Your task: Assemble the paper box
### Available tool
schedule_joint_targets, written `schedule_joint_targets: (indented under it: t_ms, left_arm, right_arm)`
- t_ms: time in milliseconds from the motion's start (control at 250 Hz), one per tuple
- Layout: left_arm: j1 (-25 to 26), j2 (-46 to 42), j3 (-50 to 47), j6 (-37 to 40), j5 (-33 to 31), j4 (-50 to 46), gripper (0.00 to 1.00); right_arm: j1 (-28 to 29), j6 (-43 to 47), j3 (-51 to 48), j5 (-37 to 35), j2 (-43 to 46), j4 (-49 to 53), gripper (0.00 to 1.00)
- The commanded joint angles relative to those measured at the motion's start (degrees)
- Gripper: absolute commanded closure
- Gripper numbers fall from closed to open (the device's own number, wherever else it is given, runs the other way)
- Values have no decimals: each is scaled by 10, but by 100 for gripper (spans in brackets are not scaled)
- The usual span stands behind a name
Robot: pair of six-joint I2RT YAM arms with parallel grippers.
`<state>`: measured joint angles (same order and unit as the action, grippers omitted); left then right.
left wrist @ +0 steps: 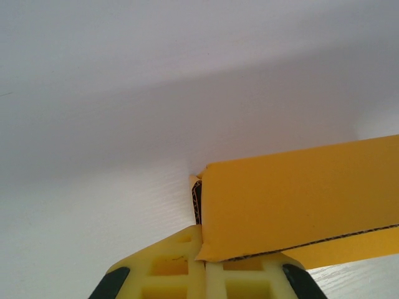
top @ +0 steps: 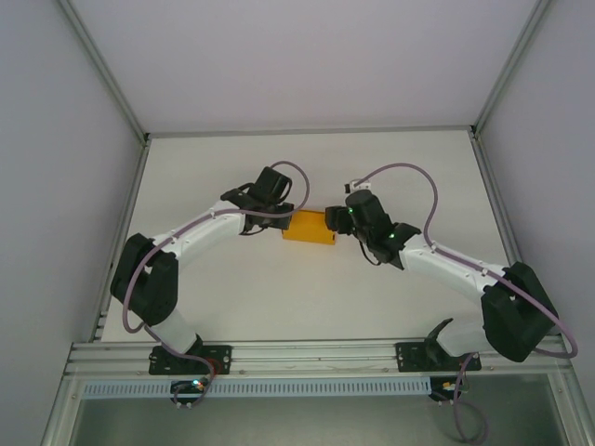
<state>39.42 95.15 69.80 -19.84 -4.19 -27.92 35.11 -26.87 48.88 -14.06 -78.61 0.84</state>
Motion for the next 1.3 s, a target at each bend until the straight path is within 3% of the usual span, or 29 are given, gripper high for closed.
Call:
schedule_joint_targets:
  t_ms: [0, 343, 411, 523, 571, 735, 898, 1006, 1082, 1294]
  left_arm:
    - [14, 40, -43, 15, 21, -105, 100]
    - [20, 28, -39, 25, 12, -91, 100]
    - [21, 21, -37, 31, 10, -88, 90]
    - [22, 4, -21, 35, 9, -99, 88]
    - [22, -5, -12, 36, 16, -104, 80]
    - [29, -49, 9, 55, 42, -111, 34]
    - [25, -89, 20, 59, 73, -102, 12]
    - [8, -103, 20, 33, 76, -82, 0]
    - [-28, -94, 17, -2, 91, -62, 0]
    - [-109, -31, 5, -60, 248, 24, 1]
  right_arm:
    - [-12, -15, 25, 33, -10, -3, 36]
    - [-24, -77, -3, 43, -91, 8, 53]
    - [-24, -89, -11, 54, -94, 14, 60]
    - [-23, -114, -37, 77, -87, 5, 65]
    - [-23, -122, -47, 80, -81, 5, 66]
    - [-23, -143, -69, 76, -74, 7, 68]
    - [-20, -153, -70, 80, -86, 7, 69]
    - [-19, -154, -69, 81, -90, 7, 71]
    - [-19, -153, -69, 82, -90, 6, 71]
    - [-19, -149, -68, 77, -91, 14, 71]
